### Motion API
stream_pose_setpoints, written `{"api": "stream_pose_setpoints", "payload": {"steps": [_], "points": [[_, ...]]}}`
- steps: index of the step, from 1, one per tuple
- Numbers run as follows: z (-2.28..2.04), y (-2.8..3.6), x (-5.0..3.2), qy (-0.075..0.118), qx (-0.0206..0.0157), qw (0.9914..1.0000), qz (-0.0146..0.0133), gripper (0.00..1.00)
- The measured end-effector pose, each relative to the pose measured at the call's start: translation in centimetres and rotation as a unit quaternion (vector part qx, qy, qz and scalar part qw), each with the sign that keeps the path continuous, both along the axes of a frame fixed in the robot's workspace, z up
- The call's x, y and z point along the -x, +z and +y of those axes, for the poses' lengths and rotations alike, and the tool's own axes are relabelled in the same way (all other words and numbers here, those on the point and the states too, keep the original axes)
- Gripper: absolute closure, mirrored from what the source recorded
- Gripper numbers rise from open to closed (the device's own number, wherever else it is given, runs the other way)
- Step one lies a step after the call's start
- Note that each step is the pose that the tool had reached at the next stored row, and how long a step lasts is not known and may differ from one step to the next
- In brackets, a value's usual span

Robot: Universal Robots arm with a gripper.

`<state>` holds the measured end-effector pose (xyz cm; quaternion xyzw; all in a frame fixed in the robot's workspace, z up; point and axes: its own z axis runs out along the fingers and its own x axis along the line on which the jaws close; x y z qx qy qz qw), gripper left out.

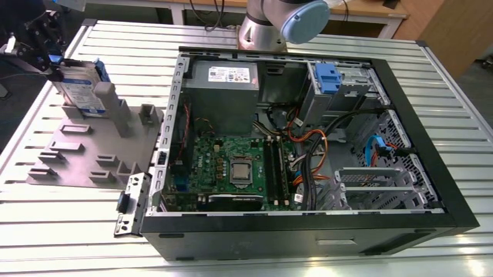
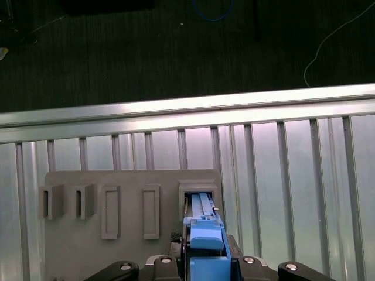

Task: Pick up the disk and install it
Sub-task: 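Pick up the disk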

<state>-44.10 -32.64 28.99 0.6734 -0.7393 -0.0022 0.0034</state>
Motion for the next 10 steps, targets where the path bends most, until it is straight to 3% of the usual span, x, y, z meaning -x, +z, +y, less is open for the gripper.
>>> {"api": "stream_pose_setpoints", "payload": {"steps": [6,10], "points": [[0.0,0.0,0.0,0.001,0.0,1.0,0.0,0.63],[0.0,-0.01,0.0,0.027,0.0,0.99964,0.0,0.63]]}}
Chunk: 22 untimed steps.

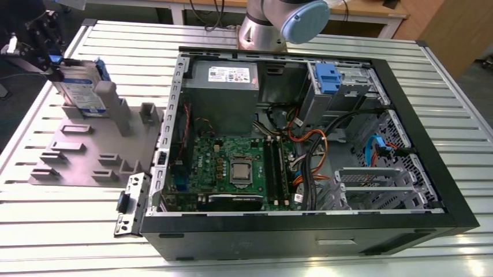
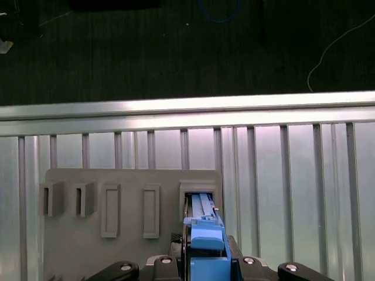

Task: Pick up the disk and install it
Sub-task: 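Pick up the disk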

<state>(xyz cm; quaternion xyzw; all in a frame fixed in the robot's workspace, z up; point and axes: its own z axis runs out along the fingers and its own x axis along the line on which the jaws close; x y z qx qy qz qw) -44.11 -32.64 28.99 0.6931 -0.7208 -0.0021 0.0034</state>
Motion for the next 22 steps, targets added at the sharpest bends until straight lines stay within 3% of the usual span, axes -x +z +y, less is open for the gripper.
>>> {"api": "stream_pose_setpoints", "payload": {"steps": [3,22], "points": [[0.0,0.0,0.0,0.008,0.0,0.99997,0.0,0.63],[0.0,0.0,0.0,0.017,0.0,0.99985,0.0,0.63]]}}
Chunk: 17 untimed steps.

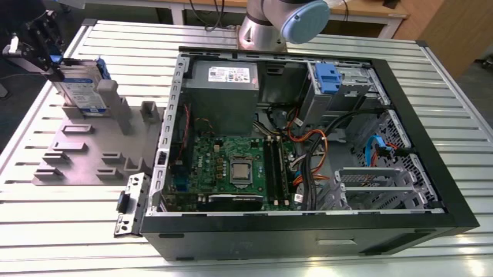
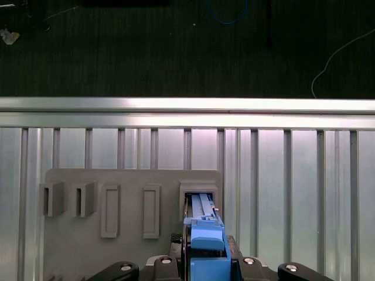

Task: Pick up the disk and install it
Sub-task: 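Pick up the disk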

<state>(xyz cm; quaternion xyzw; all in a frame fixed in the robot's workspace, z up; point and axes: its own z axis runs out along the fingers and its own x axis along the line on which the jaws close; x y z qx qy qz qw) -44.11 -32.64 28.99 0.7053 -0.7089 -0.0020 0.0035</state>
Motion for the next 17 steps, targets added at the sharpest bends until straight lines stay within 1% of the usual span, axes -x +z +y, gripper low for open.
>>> {"api": "stream_pose_setpoints", "payload": {"steps": [7,8,16,17], "points": [[0.0,0.0,0.0,0.0,0.0,1.0,0.0,0.62],[0.0,0.0,0.0,0.0,0.0,1.0,0.0,0.56],[0.0,0.0,0.0,0.0,0.0,1.0,0.0,0.56],[0.0,0.0,0.0,0.0,0.0,1.0,0.0,0.57]]}}
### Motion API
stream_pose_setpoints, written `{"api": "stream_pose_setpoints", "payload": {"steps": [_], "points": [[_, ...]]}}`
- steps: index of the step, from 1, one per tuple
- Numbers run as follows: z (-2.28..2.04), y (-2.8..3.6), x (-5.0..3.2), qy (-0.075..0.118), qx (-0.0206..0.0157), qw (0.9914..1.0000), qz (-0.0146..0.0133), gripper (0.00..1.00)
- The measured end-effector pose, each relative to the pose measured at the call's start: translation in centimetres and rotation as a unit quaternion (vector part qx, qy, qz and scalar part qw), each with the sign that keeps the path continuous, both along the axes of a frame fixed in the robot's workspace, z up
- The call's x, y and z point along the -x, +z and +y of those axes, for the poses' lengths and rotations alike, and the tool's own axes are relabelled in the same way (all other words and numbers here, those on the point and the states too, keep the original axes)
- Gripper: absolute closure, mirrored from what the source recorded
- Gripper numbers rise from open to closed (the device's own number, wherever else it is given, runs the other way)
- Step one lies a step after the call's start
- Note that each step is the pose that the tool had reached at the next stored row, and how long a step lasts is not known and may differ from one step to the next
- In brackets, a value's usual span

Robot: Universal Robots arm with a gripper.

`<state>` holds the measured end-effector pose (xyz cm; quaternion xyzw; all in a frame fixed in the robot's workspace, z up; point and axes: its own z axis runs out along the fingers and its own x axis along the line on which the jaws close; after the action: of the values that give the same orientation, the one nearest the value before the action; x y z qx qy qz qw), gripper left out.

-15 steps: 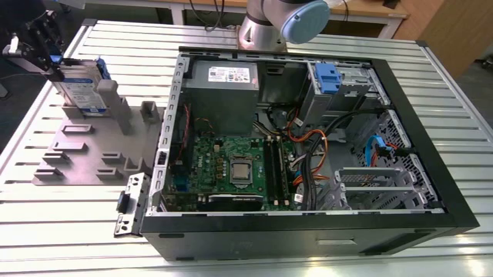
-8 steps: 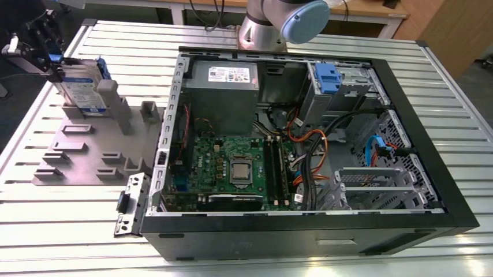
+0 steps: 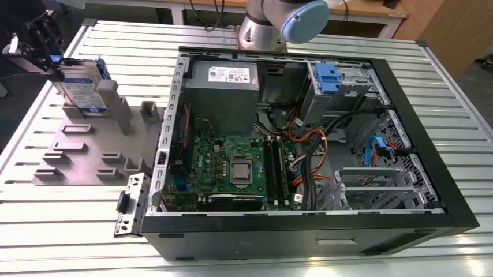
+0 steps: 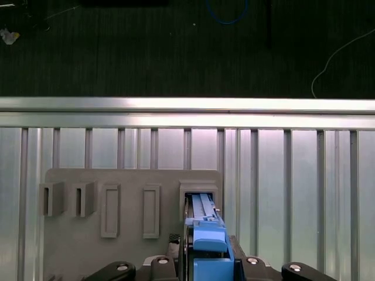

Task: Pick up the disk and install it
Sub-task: 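Pick up the disk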

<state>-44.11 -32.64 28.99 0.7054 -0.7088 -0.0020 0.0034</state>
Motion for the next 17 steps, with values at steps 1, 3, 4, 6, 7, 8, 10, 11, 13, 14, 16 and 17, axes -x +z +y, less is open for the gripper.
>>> {"api": "stream_pose_setpoints", "payload": {"steps": [1,3,4,6,7,8,10,11,13,14,16,17], "points": [[0.0,0.0,0.0,0.0,0.0,1.0,0.0,0.64],[0.0,0.0,0.0,0.0,0.0,1.0,0.0,0.64],[0.0,0.0,0.0,0.0,0.0,1.0,0.0,0.64],[0.0,0.0,0.0,0.0,0.0,1.0,0.0,0.64],[0.0,0.0,0.0,0.0,0.0,1.0,0.0,0.64],[0.0,0.0,0.0,0.0,0.0,1.0,0.0,0.64],[0.0,0.0,0.0,0.0,0.0,1.0,0.0,0.64],[0.0,0.0,0.0,0.0,0.0,1.0,0.0,0.64],[0.0,0.01,0.0,0.0,0.0,1.0,-0.0001,0.64],[0.0,0.06,0.0,0.0,0.0,1.0,0.0,0.64],[0.0,0.23,0.0,0.0,0.0,1.0,-0.0001,0.64],[0.0,0.33,0.0,0.0,0.0001,1.0,-0.0001,0.64]]}}
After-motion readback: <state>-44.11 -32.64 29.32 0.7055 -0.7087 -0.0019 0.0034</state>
